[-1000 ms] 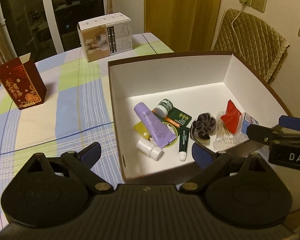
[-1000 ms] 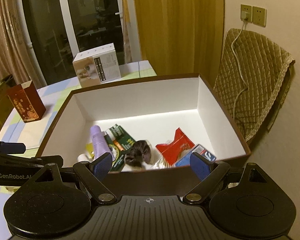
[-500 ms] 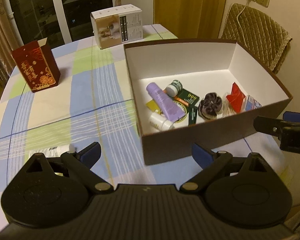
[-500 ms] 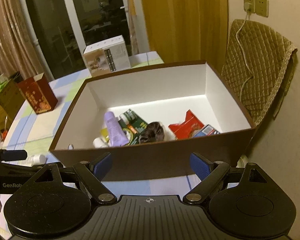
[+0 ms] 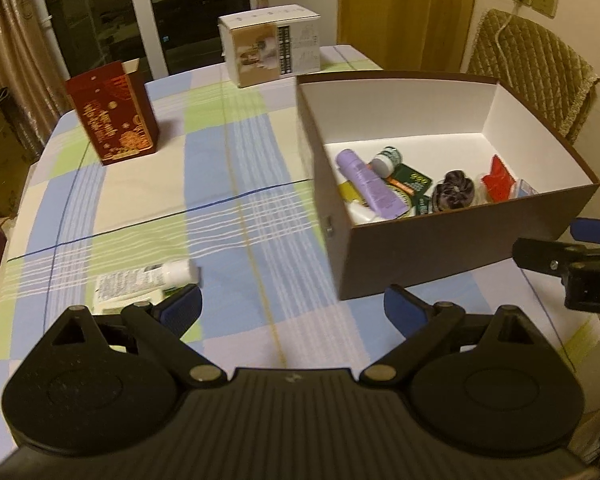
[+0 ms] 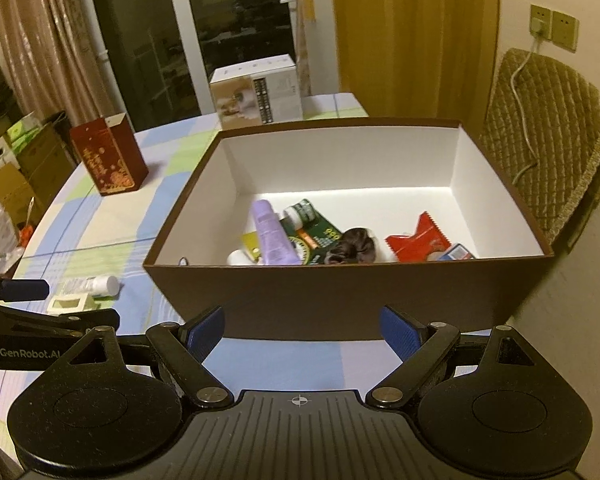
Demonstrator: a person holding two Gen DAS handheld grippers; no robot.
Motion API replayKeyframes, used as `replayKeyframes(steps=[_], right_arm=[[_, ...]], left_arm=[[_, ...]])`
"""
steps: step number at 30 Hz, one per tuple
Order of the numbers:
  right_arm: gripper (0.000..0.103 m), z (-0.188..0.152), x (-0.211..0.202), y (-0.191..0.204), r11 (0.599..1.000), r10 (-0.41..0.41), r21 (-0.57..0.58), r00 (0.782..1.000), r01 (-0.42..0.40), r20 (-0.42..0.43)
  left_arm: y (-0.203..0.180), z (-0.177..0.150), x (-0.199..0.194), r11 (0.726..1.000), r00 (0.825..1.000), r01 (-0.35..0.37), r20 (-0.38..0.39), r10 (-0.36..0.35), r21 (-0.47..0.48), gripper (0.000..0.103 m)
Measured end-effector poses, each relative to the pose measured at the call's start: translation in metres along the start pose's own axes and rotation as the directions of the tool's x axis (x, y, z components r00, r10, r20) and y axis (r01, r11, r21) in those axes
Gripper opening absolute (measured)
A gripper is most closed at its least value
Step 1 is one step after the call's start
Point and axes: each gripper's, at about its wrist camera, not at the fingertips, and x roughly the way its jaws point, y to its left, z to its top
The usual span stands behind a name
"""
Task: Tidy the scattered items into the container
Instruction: 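Withdraw both tools from the box back toward the table items, then lower the left tool onto the white hair clip and close it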
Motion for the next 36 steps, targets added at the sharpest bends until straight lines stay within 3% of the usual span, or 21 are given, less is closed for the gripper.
replayKeyframes(steps=[21, 36], right_arm=[[0.09, -0.006, 0.031, 0.083, 0.983, 0.098, -0.151, 0.993, -0.108, -0.069], [0.09, -0.017, 0.06, 0.134, 0.963, 0.132, -0.22, 0.983, -0.158, -0.13]], left_arm=[[0.078, -0.033, -0.013, 0.989, 0.996, -0.091, -0.035, 0.088, -0.114, 0.096], [0.132, -0.059, -0.015, 0.965, 0.989, -0.143, -0.08, 0.128, -0.219, 0.096]])
